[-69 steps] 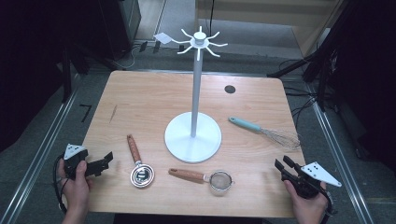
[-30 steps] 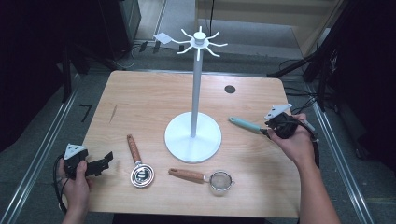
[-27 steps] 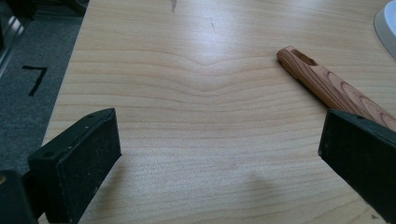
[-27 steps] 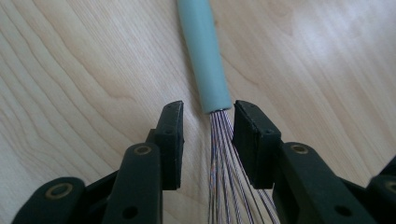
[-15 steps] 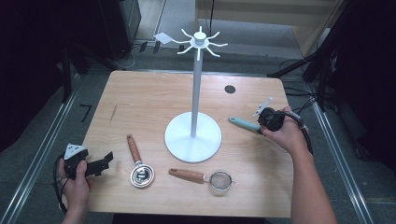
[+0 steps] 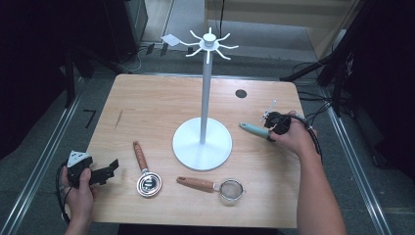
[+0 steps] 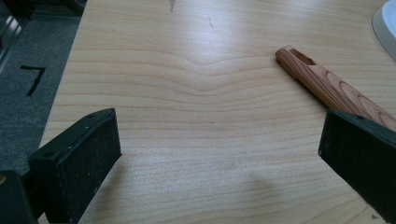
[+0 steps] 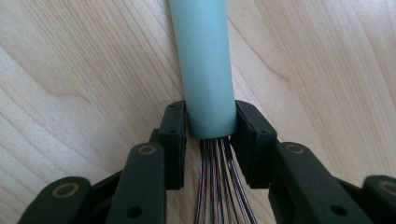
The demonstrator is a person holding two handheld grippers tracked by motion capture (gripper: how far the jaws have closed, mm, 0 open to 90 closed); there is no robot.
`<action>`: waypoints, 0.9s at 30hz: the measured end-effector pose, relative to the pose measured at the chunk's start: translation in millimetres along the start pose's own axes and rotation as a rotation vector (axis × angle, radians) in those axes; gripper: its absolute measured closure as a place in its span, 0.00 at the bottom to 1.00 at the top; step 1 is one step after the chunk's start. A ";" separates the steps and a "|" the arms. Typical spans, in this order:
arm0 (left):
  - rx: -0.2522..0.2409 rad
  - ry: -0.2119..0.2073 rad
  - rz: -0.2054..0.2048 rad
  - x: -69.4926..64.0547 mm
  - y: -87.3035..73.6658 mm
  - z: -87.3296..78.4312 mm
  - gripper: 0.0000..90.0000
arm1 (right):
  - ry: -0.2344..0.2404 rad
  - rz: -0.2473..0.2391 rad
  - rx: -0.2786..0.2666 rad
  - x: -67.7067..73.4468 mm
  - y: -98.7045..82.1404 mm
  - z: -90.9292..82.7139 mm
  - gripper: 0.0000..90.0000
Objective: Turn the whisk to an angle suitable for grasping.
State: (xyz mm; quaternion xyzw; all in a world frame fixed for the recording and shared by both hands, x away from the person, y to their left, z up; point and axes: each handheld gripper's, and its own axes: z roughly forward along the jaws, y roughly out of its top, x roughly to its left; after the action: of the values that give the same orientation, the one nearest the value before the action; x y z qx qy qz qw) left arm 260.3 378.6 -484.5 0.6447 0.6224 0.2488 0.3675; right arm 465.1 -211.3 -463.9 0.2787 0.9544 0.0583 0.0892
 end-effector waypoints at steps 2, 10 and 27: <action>0.001 0.000 0.000 0.0 0.0 0.0 0.00 | 0.010 0.012 -0.005 -1.6 0.7 0.8 0.76; 0.000 0.001 -0.001 0.0 0.0 0.0 0.00 | 0.031 0.049 -0.023 -2.0 -0.3 -3.2 0.78; 0.001 0.003 -0.002 0.0 0.0 0.1 0.00 | 0.008 0.256 -0.512 13.7 -32.1 -62.1 0.78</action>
State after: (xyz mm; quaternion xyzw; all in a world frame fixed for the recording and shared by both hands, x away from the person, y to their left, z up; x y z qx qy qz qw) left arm 260.4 378.7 -484.5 0.6439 0.6237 0.2490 0.3666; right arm 424.4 -234.6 -410.2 0.3651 0.8660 0.3094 0.1451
